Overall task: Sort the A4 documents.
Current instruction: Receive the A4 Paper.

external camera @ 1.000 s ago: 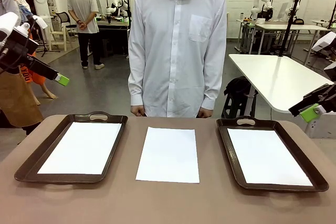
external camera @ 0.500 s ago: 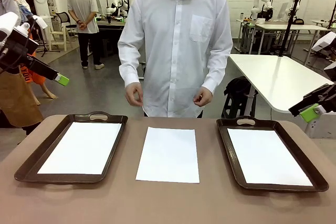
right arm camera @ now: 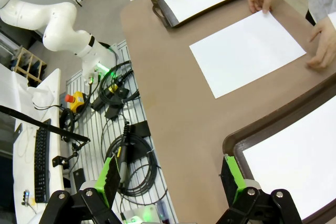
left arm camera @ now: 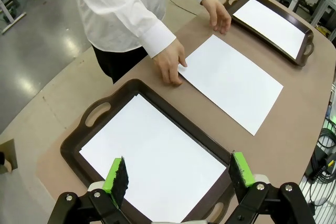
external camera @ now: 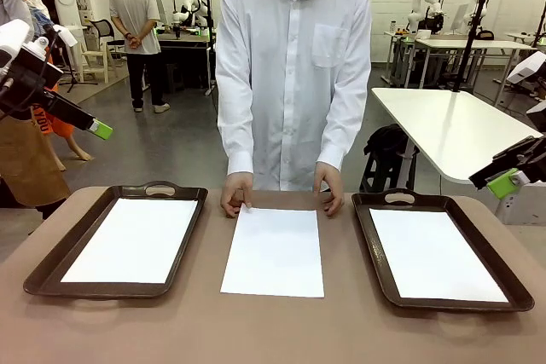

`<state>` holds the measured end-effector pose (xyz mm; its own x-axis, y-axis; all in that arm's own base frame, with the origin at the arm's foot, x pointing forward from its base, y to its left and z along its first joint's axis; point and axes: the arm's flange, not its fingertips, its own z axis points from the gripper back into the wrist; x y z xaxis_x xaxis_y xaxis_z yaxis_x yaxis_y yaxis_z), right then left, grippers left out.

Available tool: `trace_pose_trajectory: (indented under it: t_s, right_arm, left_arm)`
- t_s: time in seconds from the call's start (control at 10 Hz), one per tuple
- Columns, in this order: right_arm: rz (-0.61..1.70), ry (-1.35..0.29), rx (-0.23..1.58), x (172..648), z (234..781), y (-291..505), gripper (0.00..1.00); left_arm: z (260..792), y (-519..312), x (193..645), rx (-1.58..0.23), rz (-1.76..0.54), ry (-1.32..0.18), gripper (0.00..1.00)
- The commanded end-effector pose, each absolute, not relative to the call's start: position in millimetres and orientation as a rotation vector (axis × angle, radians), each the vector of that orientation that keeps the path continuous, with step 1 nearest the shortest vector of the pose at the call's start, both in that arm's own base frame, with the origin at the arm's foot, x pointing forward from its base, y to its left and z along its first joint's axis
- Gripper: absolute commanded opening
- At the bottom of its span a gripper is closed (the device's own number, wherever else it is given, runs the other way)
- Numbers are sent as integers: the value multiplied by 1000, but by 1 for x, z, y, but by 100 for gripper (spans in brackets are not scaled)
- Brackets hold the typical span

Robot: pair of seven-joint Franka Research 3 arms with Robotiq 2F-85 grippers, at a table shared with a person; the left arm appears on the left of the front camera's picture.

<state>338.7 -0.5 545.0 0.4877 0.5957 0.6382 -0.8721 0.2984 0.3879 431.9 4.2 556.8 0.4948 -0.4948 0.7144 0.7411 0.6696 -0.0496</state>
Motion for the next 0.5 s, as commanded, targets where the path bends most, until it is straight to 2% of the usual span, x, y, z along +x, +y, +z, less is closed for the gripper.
trace_pose_trajectory:
  t_s: [0.0,0.4]
  right_arm:
    - [1016,-417,789,339,545,0,100]
    - [1016,-417,789,339,545,0,100]
  left_arm:
    - [558,5,432,-368,-779,-734,100]
    - [558,5,432,-368,-779,-734,100]
